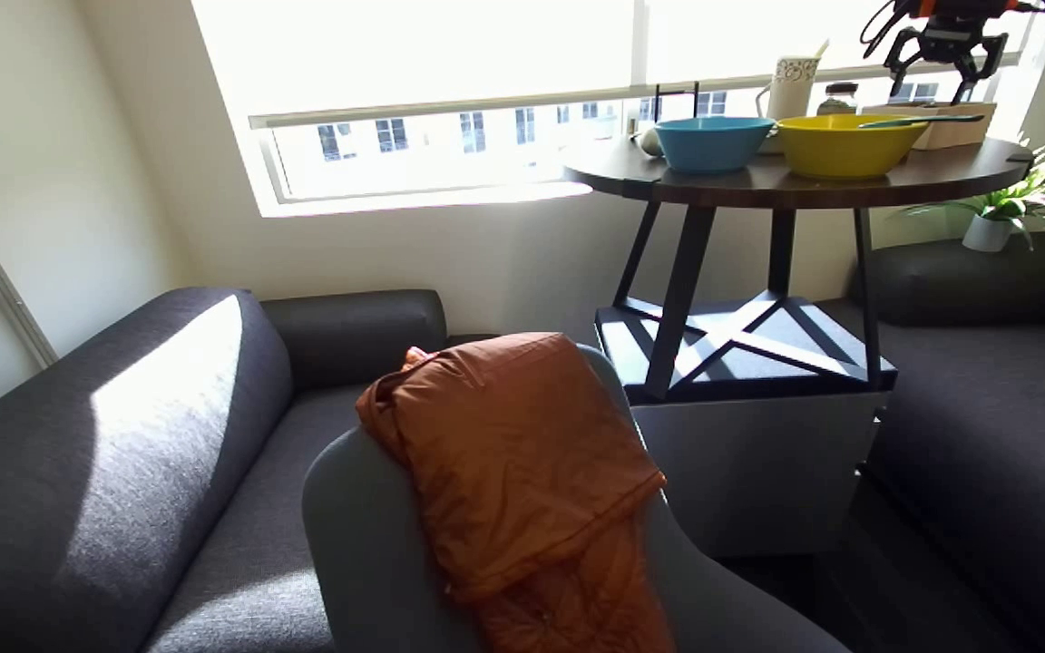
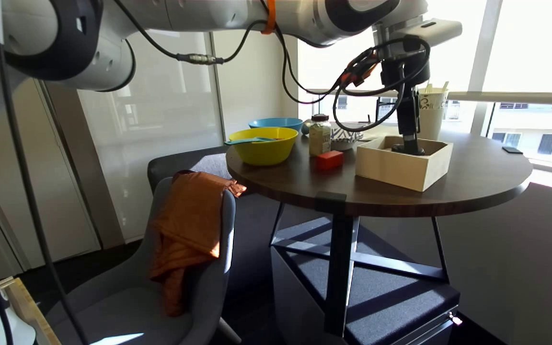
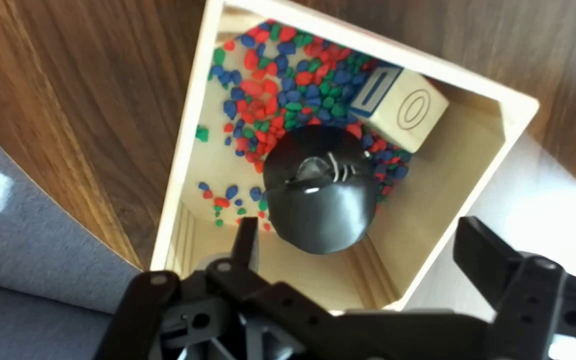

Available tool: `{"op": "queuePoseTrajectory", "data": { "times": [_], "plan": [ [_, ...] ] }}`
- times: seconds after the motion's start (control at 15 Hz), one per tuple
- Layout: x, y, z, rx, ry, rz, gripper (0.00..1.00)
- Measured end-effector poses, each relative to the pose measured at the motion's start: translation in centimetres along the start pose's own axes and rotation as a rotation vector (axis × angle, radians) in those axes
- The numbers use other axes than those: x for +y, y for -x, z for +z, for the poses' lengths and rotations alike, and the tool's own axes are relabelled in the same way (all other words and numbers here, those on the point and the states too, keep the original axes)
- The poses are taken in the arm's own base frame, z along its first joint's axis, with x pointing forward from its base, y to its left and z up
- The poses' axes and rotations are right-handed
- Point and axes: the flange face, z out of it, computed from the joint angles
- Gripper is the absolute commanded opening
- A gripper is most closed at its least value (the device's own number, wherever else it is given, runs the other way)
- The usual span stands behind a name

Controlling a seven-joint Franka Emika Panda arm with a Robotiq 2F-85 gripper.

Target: Remove the black object from the wooden box and put it in the white bowl

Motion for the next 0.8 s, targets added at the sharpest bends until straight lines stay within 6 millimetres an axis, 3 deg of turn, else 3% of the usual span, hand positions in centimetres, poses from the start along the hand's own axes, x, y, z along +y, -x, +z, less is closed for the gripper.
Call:
{"op": "queuePoseTrajectory", "data": {
  "times": [0.4,0.6,0.67,0.73,0.8],
  "plan": [
    [1.0,-0.7,1.3,0.027,0.056,-0.001,0.66],
    [0.9,-0.5,1.4,0.019,0.062,-0.007,0.6],
    [0.9,-0.4,1.5,0.016,0.065,-0.011,0.44],
    [0.8,-0.3,1.5,0.012,0.068,-0.014,0.35],
    [0.8,-0.2,1.5,0.009,0.07,-0.016,0.34]
  ]
}}
